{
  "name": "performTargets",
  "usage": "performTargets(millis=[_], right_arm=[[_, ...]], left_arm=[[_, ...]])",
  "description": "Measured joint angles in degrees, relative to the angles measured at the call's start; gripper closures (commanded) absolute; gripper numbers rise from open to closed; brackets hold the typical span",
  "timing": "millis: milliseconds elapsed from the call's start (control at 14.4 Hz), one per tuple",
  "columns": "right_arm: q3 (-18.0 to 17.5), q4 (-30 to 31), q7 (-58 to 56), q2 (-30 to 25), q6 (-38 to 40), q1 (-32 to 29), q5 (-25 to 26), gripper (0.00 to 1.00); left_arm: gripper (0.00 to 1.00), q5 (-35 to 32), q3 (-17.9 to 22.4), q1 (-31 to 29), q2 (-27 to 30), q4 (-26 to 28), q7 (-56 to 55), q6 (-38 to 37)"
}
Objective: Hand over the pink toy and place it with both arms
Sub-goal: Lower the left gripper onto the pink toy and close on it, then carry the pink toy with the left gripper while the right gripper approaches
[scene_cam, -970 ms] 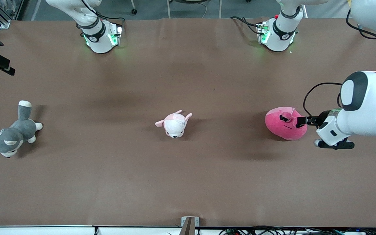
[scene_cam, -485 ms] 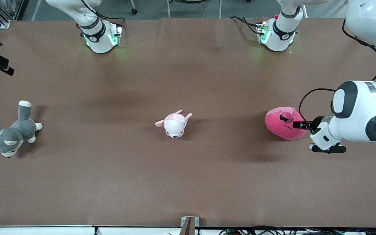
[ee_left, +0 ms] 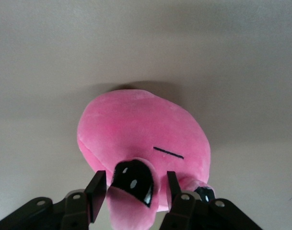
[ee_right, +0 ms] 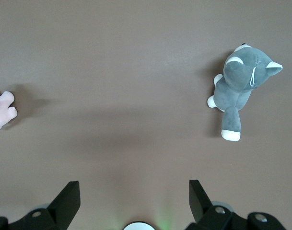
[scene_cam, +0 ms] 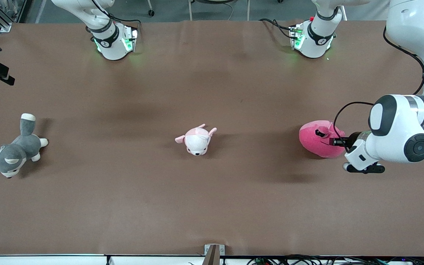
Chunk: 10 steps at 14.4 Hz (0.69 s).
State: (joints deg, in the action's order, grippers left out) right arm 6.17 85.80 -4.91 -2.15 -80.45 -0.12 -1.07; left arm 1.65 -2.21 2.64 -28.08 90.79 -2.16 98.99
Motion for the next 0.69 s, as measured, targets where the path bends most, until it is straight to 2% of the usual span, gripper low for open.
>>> performTargets(millis=[346,485,623,693], right_arm=[[0.1,0.0,0.0,0.1,0.0,-0.1,0.0,0.0],[0.2,0.2,0.0,0.7,-0.5,-0.3,0.0,0.0],[0.4,0.5,0.0,2.5,-2.5,-1.0,0.0,0.0],[0.5,0.6,0.0,3.9,-3.4,-1.6,0.0,0.0]], left_arm=[[0.78,0.0,0.0,0.4,-0.7,0.2,-0.5,-0.1],[0.91,0.0,0.0,0.4,-0.7,0.6,-0.5,-0.3],[0.99,0.0,0.1,0.3,-0.7,0.8,-0.5,-0.5],[1.0,0.0,0.1,0.3,-0.7,0.8,-0.5,-0.6]])
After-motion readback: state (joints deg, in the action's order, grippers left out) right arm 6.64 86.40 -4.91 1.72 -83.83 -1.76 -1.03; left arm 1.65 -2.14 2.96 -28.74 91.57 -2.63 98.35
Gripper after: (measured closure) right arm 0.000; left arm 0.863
